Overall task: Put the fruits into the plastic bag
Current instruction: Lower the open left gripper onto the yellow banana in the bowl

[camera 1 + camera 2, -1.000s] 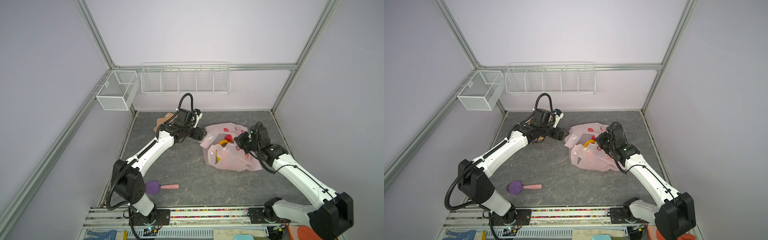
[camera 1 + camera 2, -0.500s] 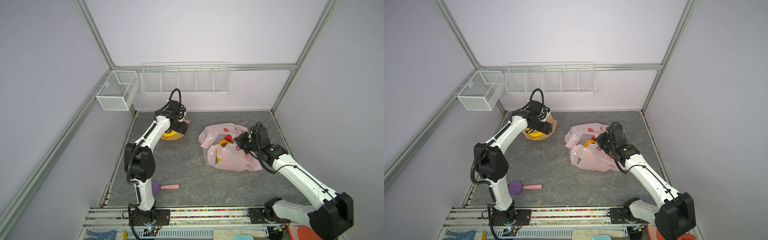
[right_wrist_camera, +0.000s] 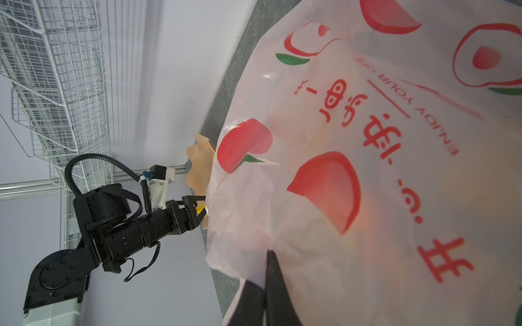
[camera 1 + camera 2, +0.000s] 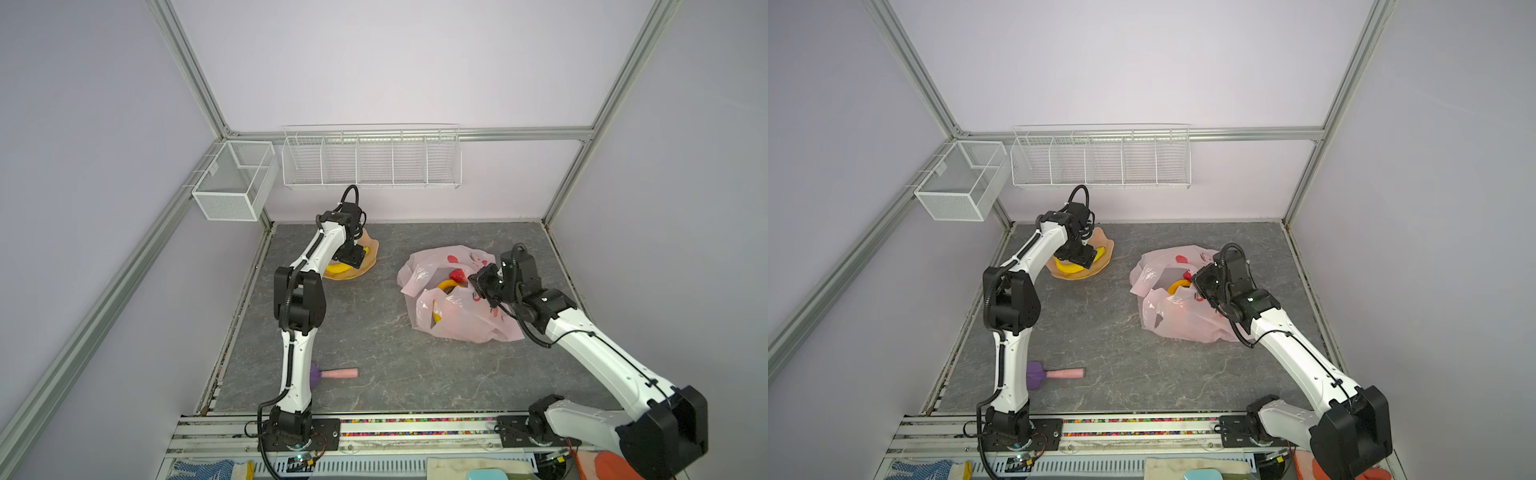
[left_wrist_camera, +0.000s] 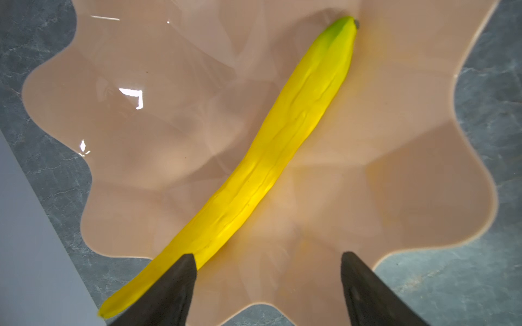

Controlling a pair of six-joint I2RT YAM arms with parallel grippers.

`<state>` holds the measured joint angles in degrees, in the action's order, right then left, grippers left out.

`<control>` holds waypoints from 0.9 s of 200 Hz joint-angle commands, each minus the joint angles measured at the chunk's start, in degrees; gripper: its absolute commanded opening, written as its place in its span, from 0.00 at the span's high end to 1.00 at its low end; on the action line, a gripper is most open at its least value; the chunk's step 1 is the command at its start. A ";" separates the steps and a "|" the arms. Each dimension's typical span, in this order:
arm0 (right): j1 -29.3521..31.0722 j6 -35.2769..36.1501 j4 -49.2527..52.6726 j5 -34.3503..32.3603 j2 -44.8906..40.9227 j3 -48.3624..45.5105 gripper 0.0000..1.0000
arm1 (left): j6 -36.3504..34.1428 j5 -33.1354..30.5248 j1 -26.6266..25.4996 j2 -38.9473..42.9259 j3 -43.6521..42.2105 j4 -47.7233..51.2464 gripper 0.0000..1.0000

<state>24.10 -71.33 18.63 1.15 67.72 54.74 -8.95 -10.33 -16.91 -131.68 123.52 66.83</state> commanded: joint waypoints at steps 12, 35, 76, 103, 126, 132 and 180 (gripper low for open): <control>-0.22 -0.48 0.35 -0.01 -0.58 -0.07 0.94 | 0.47 -0.15 1.51 -4.67 6.01 4.41 0.21; -0.15 -0.53 0.59 -0.06 -0.49 0.11 0.94 | 1.30 1.20 2.30 -7.05 8.20 5.57 0.22; -0.11 -0.56 0.96 -0.25 -0.17 0.50 0.94 | 1.15 3.82 3.02 -9.25 10.13 5.85 0.23; -0.11 -0.30 1.23 -0.20 0.19 1.24 0.94 | 0.84 5.27 3.28 -9.96 9.92 6.04 0.27; -0.08 -0.30 1.40 -0.27 0.13 1.33 0.94 | 0.86 6.15 3.37 -10.67 9.56 6.61 0.30; -0.03 -0.30 1.39 -0.27 0.13 1.34 0.94 | 0.91 6.35 3.46 -10.70 9.34 6.57 0.31; -0.03 -0.22 1.67 -0.75 -0.57 1.00 0.94 | 1.22 6.52 3.46 -11.26 8.33 7.18 0.40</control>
<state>24.10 -71.31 19.57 1.10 67.72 55.16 -8.21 -4.73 -13.87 -141.08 131.61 71.13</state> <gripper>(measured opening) 0.062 0.618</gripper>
